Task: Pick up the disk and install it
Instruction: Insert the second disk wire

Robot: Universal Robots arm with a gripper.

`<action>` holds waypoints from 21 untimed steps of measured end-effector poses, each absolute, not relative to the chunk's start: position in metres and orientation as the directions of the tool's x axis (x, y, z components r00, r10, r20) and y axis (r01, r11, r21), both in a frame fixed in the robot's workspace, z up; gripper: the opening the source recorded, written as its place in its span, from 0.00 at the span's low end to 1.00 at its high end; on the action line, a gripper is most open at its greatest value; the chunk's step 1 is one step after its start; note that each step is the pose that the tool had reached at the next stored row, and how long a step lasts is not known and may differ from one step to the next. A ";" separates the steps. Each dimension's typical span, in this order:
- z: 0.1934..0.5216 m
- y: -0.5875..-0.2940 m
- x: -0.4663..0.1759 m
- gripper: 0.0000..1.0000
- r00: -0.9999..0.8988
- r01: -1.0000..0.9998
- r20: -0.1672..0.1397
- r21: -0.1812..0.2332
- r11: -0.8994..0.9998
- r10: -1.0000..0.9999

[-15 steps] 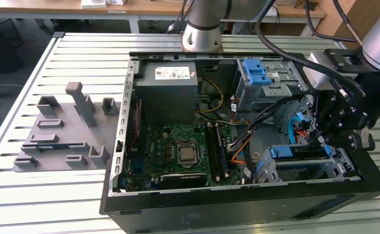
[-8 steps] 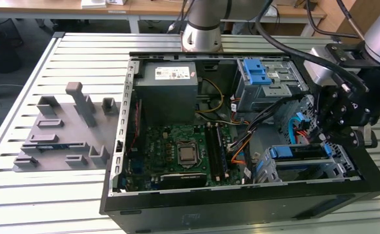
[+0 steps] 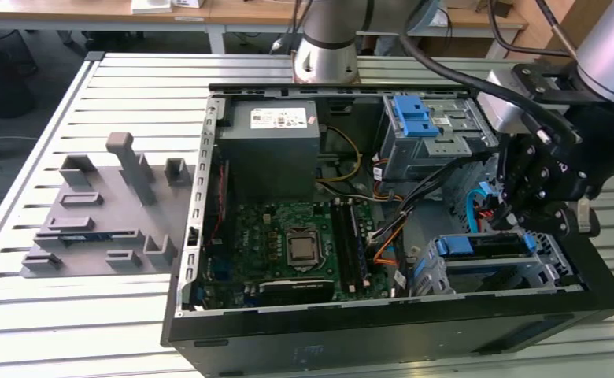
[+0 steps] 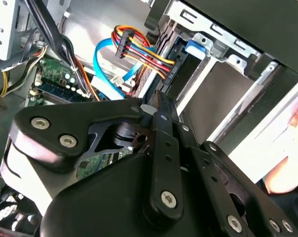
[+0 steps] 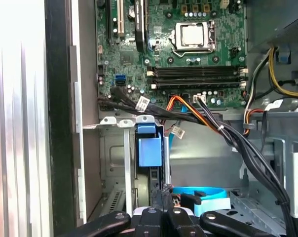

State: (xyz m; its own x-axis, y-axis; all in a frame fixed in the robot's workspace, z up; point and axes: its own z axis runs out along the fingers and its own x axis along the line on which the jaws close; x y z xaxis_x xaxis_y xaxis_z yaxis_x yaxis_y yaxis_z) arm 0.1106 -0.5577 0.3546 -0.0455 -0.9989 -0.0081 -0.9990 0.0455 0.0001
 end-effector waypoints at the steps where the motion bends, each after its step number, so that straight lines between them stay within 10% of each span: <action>1: 0.357 -0.558 0.111 0.11 -0.045 -0.999 -0.008 0.000 0.045 -0.999; 21: 0.383 -0.541 0.101 0.11 -0.046 -0.999 -0.008 -0.001 0.046 -0.999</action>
State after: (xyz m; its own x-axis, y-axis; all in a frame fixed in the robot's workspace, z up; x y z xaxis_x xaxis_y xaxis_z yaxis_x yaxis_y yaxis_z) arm 0.1015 -0.5408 0.3828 -0.0456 -0.9989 -0.0077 -0.9990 0.0456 -0.0014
